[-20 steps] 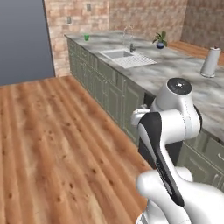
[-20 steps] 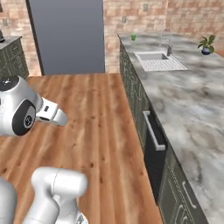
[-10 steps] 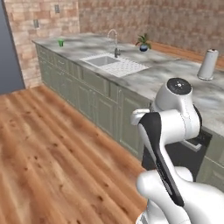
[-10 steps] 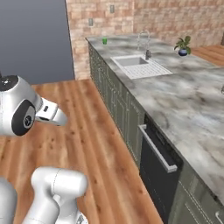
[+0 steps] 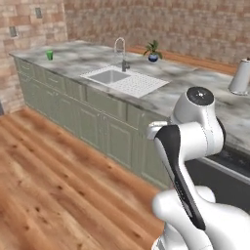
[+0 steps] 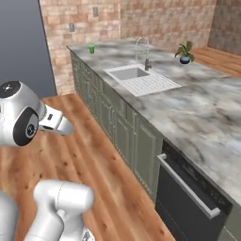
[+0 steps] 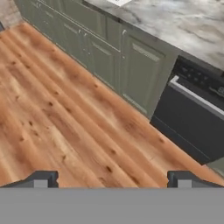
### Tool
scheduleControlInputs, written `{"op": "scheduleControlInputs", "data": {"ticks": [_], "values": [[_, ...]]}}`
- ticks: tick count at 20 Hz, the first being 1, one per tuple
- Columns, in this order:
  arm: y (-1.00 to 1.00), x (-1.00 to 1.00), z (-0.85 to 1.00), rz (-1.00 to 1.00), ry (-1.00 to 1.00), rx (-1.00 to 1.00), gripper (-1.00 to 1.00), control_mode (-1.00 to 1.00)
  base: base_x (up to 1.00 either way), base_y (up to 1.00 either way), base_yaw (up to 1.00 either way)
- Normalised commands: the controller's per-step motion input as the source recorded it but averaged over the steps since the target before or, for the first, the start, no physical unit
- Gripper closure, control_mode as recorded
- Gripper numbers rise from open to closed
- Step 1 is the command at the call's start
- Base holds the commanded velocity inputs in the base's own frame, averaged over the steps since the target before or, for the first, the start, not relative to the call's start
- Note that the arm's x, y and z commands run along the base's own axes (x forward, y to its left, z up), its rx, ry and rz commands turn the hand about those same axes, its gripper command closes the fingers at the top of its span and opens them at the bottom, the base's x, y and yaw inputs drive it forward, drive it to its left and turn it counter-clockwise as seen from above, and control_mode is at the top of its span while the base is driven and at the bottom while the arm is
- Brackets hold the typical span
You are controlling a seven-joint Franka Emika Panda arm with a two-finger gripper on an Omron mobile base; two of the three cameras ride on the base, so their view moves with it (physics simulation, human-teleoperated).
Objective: Place the pitcher and cup on the dining counter for serving.
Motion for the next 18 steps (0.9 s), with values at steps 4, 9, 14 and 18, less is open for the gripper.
{"op": "scheduleControlInputs", "data": {"ticks": [4,9,14,18], "values": [[0.0,0.0,0.0,0.0,0.0,0.0,-1.0,1.0,1.0,1.0,-0.28],[0.0,0.0,0.0,0.0,0.0,0.0,-1.0,1.0,1.0,1.0,-0.25],[0.0,0.0,0.0,0.0,0.0,0.0,-1.0,1.0,0.99,1.0,-0.13],[0.0,0.0,0.0,0.0,0.0,0.0,-1.0,1.0,0.88,1.0,-0.04]]}}
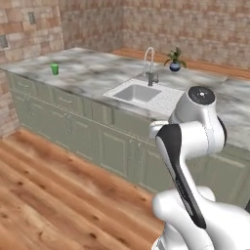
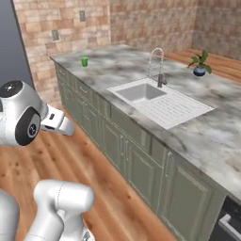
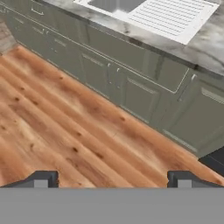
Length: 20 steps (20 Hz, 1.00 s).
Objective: Place the pitcher and cup on the dining counter for serving.
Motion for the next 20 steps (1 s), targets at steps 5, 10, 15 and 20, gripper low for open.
{"op": "scheduleControlInputs", "data": {"ticks": [5,10,15,20], "values": [[0.0,0.0,0.0,0.0,0.0,0.0,-1.0,1.0,0.83,1.0,-0.03],[0.0,0.0,0.0,0.0,0.0,0.0,-1.0,1.0,0.83,1.0,-0.01],[0.0,0.0,0.0,0.0,0.0,0.0,-1.0,1.0,0.87,1.0,-0.03],[0.0,0.0,0.0,0.0,0.0,0.0,-1.0,1.0,0.89,1.0,-0.04]]}}
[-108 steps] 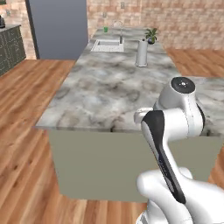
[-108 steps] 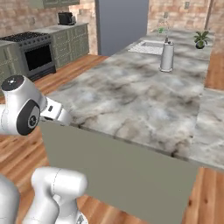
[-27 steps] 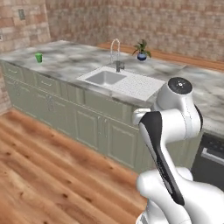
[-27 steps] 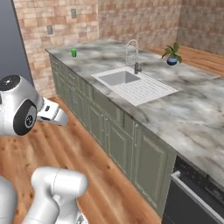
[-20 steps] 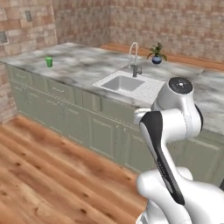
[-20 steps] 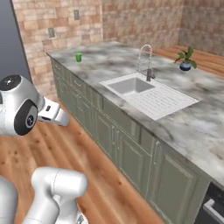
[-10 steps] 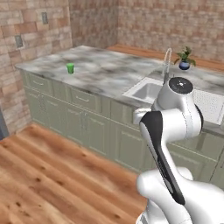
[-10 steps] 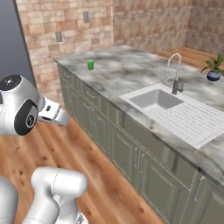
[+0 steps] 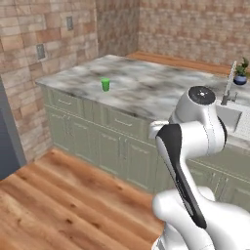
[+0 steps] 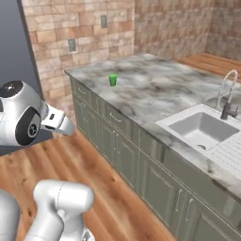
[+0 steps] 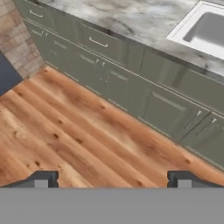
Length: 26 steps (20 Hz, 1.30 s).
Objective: Place the pitcher and cup on the dining counter for serving.
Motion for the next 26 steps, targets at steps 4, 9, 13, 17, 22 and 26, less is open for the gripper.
{"op": "scheduleControlInputs", "data": {"ticks": [4,9,13,17,22,26], "values": [[0.0,0.0,0.0,0.0,0.0,0.0,-1.0,1.0,0.97,1.0,-0.09],[0.0,0.0,0.0,0.0,0.0,0.0,-1.0,1.0,1.0,1.0,-0.16],[0.0,0.0,0.0,0.0,0.0,0.0,-1.0,1.0,1.0,1.0,-0.23],[0.0,0.0,0.0,0.0,0.0,0.0,-1.0,1.0,1.0,1.0,-0.39],[0.0,0.0,0.0,0.0,0.0,0.0,-1.0,1.0,1.0,1.0,-0.5],[0.0,0.0,0.0,0.0,0.0,0.0,-1.0,1.0,0.99,1.0,-0.51]]}}
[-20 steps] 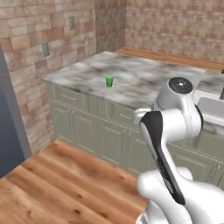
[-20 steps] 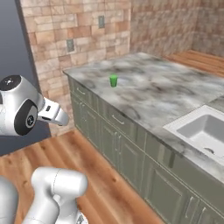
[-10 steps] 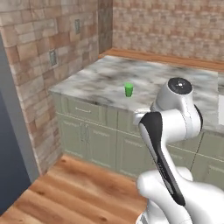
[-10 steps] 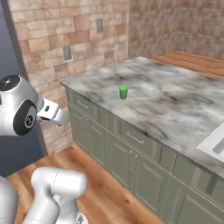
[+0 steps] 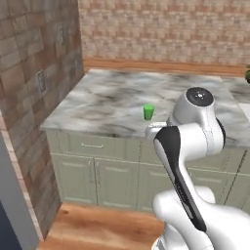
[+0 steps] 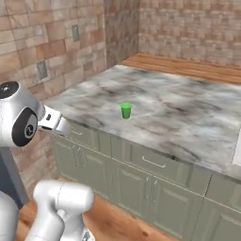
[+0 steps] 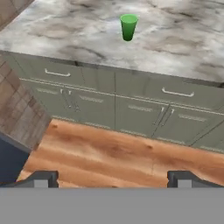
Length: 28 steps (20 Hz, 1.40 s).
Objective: Place the pitcher and cup on the dining counter for serving.
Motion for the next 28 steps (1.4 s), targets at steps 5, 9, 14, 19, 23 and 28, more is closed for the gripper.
{"op": "scheduleControlInputs", "data": {"ticks": [5,9,14,19,23,28], "values": [[0.0,0.0,0.0,0.0,0.0,0.0,-1.0,1.0,0.85,0.99,-0.57],[0.0,0.0,0.0,0.0,0.0,0.0,-1.0,1.0,0.62,0.59,-0.63],[0.0,0.0,0.0,0.0,0.0,0.0,-1.0,1.0,0.43,0.24,-0.53],[0.0,0.0,0.0,0.0,0.0,0.0,-1.0,1.0,0.24,0.0,-0.27],[0.0,0.0,0.0,0.0,0.0,0.0,-1.0,1.0,0.29,0.0,0.0],[0.0,0.0,0.0,0.0,0.0,0.0,-1.0,1.0,0.75,0.0,0.0]]}}
